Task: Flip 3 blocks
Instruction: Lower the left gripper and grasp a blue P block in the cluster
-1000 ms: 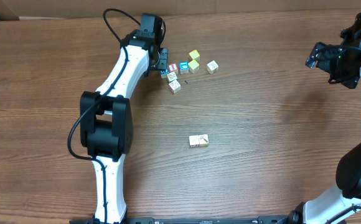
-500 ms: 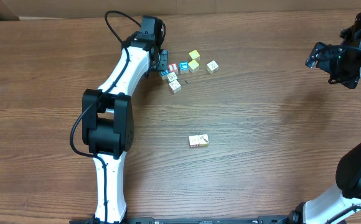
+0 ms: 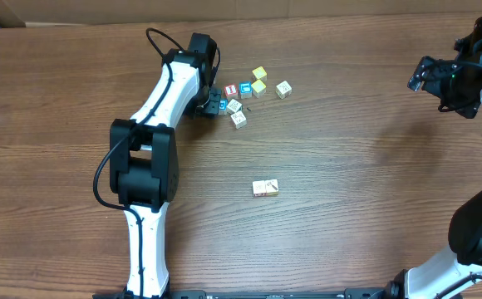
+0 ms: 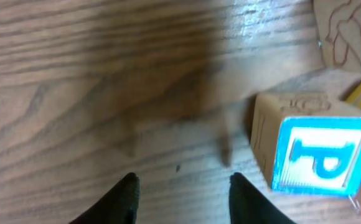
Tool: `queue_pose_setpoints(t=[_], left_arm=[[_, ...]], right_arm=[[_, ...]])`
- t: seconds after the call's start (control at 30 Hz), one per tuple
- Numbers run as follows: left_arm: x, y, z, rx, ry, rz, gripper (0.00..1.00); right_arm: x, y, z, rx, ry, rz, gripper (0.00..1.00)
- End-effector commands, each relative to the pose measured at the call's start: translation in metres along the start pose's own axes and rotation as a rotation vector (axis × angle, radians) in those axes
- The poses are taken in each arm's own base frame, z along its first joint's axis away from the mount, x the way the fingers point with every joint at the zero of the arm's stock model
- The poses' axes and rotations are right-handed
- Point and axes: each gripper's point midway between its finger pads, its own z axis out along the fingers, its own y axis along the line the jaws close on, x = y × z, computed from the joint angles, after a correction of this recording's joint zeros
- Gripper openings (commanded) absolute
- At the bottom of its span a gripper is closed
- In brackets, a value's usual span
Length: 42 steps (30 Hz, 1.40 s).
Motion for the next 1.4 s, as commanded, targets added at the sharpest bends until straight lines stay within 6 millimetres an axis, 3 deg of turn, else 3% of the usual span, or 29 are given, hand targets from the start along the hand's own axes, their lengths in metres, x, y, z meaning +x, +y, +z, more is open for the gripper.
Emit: queue_pose_setpoints(t=[0.0,0.1,0.2,0.27,0.5,0.77,1.13,1.37], left_arm=[[-0.020,0.004,-0.021,0.006,-0.052,-0.032,0.45],[-0.029,-0.003,-0.041,0.050,-0.077,-0.074,0.50],[-0.033,-0.032,-0.051,0.208,-0.085,-0.024,0.54],[-0.026,-0.038,-0.048,0.211,-0.060,-0.014,0.54],[-0.005,-0.031,-0.025,0.065,0.006,-0.056,0.55],[0.006,-0.042,-0.002,0.019,0.012,-0.052,0.55],[-0.024,-0.047,0.003,0.034,-0.119,-0.083,0.54],[-0.020,-0.047,0.005,0.032,-0.104,-0.097,0.50]], right_arm=[[-0.003,0.002,-0.001,-0.005,-0.010,-0.003,1.00],[-0.003,0.002,-0.001,-0.005,-0.010,-0.003,1.00],[-0.003,0.002,-0.001,-0.005,-0.010,-0.003,1.00],[-0.003,0.002,-0.001,-0.005,-0.010,-0.003,1.00],[-0.003,0.002,-0.001,-0.005,-0.010,-0.003,1.00],[-0.003,0.002,-0.001,-0.005,-0.010,-0.003,1.00],[-0.003,0.002,-0.001,-0.005,-0.010,-0.003,1.00],[-0.003,0.002,-0.001,-0.005,-0.010,-0.003,1.00]])
